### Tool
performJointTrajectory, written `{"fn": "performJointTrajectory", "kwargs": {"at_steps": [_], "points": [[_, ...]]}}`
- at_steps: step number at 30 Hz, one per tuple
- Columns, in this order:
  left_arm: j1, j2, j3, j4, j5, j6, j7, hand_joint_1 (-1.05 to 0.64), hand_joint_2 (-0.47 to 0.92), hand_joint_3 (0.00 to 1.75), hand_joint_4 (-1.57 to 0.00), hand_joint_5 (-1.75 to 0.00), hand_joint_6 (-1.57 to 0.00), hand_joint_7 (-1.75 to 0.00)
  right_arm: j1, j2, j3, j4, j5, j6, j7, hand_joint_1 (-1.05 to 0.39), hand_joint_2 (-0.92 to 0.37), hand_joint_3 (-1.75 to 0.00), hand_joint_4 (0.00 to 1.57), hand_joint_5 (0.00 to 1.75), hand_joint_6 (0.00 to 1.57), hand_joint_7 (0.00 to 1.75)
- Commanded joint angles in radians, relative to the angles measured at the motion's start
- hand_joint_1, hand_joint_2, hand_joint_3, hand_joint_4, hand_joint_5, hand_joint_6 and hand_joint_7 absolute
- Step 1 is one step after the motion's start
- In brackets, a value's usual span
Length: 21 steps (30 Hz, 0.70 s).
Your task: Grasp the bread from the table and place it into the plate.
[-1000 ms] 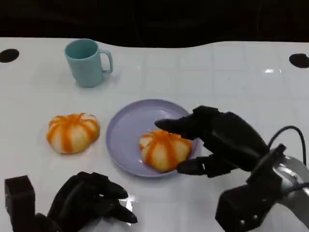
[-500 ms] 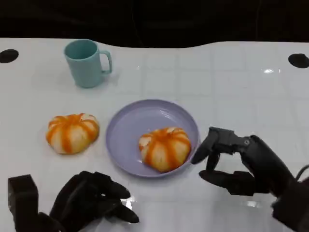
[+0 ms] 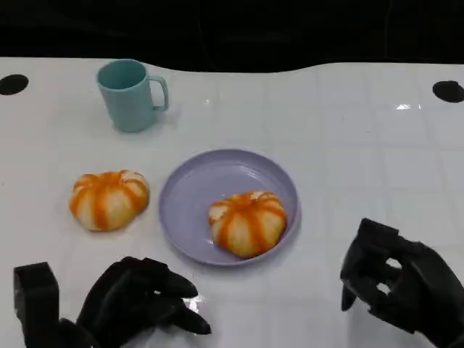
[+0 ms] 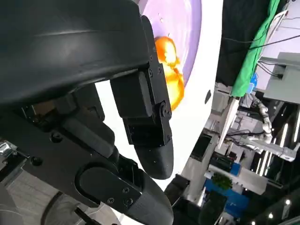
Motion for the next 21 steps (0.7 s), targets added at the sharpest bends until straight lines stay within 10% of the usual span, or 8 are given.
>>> {"fn": "performJointTrajectory", "kwargs": {"at_steps": [1,21], "points": [[0.002,0.012,0.007,-0.004,-0.005,0.01,0.009,-1.05,0.66,0.0,-1.57,-0.19,-1.57,-0.02,0.023,0.005,-0.03,-0.028,0.028,0.038,0.021,-0.57,-0.92,-0.31,0.66,1.75,0.54,1.75],[-0.022,0.025,0.019,0.039,0.005,-0.013,0.016,-1.05,0.67,0.01,-1.57,-0.2,-1.57,-0.02,-0.009,0.052,-0.069,0.063,0.027,0.081,0.105,-0.55,-0.92,-0.29,0.75,1.75,0.61,1.75]]}}
